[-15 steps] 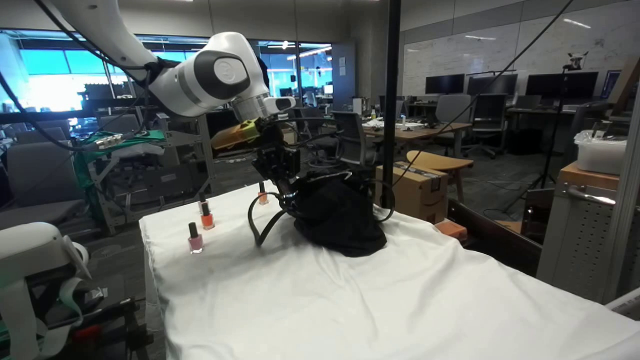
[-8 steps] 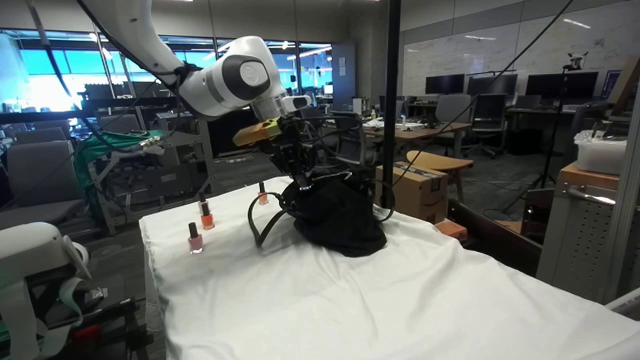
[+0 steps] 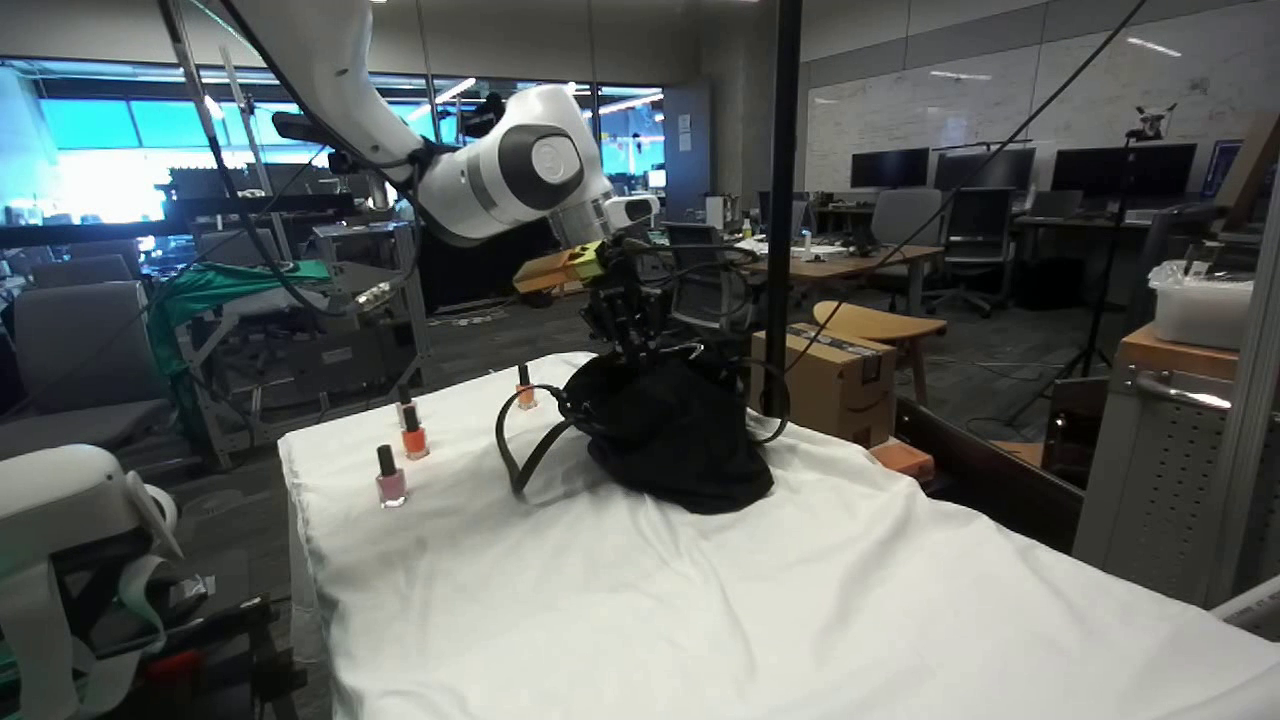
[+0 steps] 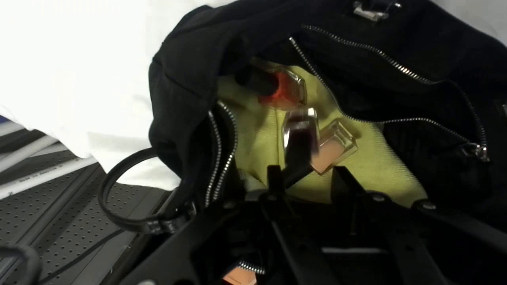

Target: Put the nail polish bottles in the bag

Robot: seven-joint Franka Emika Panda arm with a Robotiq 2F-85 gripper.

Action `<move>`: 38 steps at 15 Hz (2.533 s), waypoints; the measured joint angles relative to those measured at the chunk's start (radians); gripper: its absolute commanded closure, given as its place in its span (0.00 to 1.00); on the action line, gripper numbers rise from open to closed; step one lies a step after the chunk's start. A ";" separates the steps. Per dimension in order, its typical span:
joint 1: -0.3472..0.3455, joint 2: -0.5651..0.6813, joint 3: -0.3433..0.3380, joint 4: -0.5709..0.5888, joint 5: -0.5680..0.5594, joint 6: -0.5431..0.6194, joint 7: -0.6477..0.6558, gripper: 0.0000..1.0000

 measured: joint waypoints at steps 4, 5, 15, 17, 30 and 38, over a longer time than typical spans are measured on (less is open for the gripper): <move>0.001 0.032 -0.015 0.050 0.023 -0.011 0.012 0.01; 0.001 0.035 -0.020 0.055 0.028 -0.014 0.012 0.00; 0.003 -0.134 0.018 -0.125 0.205 -0.109 0.021 0.00; 0.004 -0.201 0.028 -0.205 0.258 -0.116 0.025 0.00; 0.005 -0.356 0.047 -0.610 0.524 0.029 0.049 0.00; 0.068 -0.356 0.127 -0.766 0.606 0.226 0.142 0.00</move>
